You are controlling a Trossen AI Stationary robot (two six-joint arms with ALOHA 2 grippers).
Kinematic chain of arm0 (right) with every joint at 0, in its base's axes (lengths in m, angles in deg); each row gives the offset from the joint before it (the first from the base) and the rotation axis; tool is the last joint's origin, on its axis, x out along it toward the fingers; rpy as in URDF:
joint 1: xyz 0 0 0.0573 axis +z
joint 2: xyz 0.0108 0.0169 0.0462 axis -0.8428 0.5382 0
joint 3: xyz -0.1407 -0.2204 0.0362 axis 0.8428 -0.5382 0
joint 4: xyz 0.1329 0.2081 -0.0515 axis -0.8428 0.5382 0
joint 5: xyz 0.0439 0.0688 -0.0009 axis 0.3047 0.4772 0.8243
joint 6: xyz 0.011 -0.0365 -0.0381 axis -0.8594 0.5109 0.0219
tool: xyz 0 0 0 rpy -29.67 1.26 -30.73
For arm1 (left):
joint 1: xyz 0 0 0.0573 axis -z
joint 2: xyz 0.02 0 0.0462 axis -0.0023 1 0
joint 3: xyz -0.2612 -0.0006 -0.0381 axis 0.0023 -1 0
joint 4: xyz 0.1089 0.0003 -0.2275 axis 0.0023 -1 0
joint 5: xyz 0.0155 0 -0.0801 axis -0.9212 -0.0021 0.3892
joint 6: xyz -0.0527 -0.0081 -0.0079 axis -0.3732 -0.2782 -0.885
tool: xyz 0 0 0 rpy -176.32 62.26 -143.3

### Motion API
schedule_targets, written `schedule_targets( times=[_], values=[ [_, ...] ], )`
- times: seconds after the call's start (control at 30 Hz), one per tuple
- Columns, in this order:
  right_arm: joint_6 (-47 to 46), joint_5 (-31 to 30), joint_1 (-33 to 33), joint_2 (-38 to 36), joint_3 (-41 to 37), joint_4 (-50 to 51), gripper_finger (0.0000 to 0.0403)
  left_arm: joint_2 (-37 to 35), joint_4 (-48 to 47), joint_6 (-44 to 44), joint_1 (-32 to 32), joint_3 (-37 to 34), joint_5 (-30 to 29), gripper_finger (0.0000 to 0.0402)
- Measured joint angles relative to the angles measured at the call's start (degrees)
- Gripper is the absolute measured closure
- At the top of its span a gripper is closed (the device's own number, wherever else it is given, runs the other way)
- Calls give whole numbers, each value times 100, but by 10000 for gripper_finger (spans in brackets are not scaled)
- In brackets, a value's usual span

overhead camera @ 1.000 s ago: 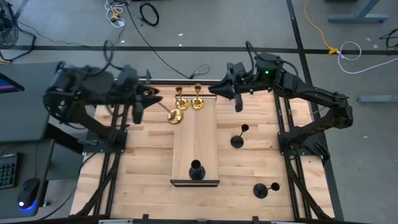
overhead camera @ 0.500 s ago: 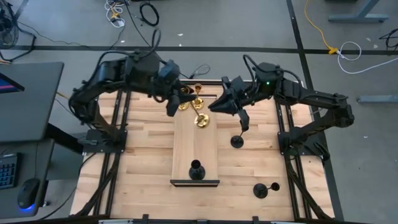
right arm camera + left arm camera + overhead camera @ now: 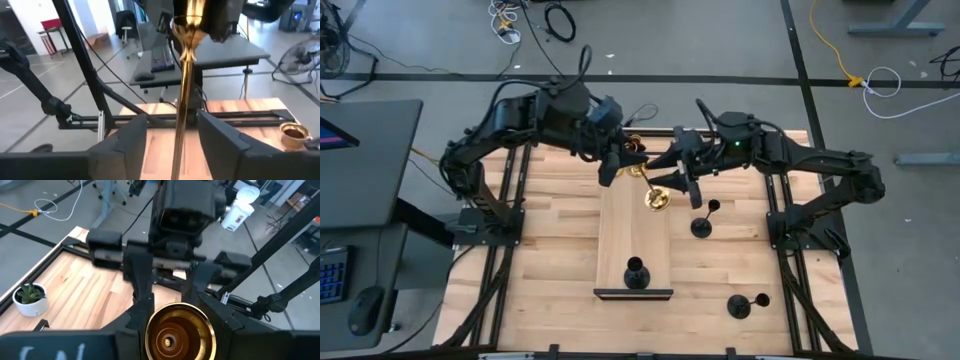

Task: Pick & Place candle stick holders
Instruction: Put the gold candle holder on the shelf aligned with the other gold candle holder

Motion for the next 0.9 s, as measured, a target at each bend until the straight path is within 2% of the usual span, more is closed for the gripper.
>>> schedule_targets(
  times=[0.2,0.47,0.63,0.8,0.9],
  values=[
    [-101,-20,54,202,7,-261,204,-2,22,43,0,0,1,271],
    [-295,-22,68,544,3,-690,217,-2,17,54,-15,0,3,271],
    [-292,-314,67,543,3,-769,269,-2,3,170,-13,0,0,271],
    [-285,-365,68,545,3,-779,380,-2,-22,198,-17,0,-6,269],
    [-297,-365,68,545,3,-773,390,-2,-46,195,-15,0,-16,268]
  ],
)
